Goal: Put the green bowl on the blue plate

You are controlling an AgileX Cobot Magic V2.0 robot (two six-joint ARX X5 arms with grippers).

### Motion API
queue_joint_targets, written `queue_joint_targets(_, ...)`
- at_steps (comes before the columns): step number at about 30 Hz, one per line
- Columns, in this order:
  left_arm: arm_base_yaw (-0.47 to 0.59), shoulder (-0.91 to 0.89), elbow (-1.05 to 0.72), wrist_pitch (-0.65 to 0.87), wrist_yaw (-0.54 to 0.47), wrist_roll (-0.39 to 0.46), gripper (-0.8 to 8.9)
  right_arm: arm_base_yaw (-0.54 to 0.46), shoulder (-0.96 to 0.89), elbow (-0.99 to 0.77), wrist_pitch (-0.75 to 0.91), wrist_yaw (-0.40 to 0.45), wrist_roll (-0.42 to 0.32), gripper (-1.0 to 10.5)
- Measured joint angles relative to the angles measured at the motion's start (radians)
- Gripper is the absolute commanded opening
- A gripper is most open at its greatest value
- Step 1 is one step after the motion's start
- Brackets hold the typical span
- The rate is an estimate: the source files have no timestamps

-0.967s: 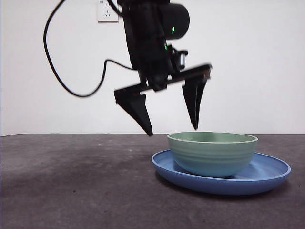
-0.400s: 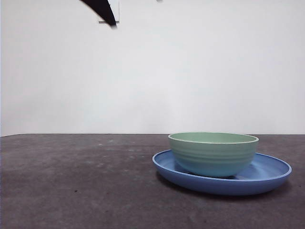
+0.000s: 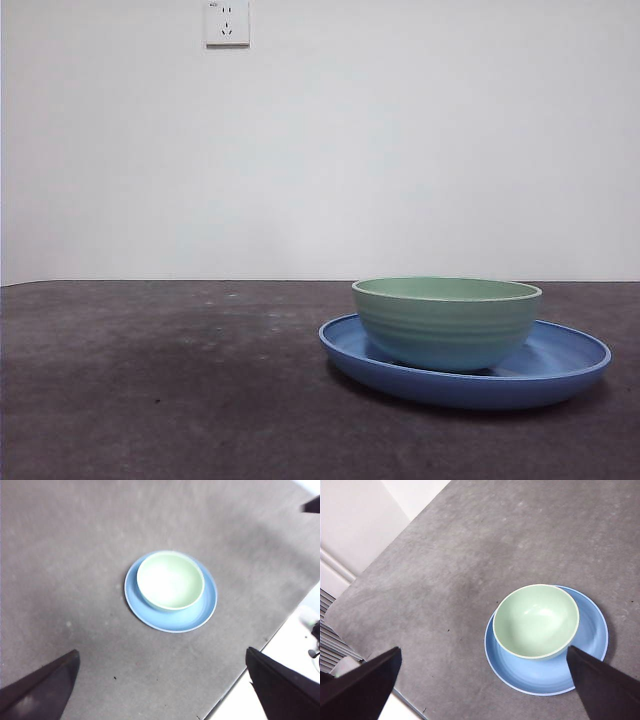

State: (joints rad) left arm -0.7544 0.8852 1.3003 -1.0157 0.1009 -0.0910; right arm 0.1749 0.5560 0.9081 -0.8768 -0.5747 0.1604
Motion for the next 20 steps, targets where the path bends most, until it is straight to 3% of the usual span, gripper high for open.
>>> queue_joint_targets(9, 0.002, -0.401, -0.325, 0.076, 0.000, -0.005, 5.35, 0.000, 0.000, 0.000, 0.000, 0.000, 0.000, 6.1)
queue_joint_targets(20, 0.002, -0.505, -0.370, 0.050, 0.000, -0.008, 5.35, 0.000, 0.000, 0.000, 0.002, 0.000, 0.000, 6.1)
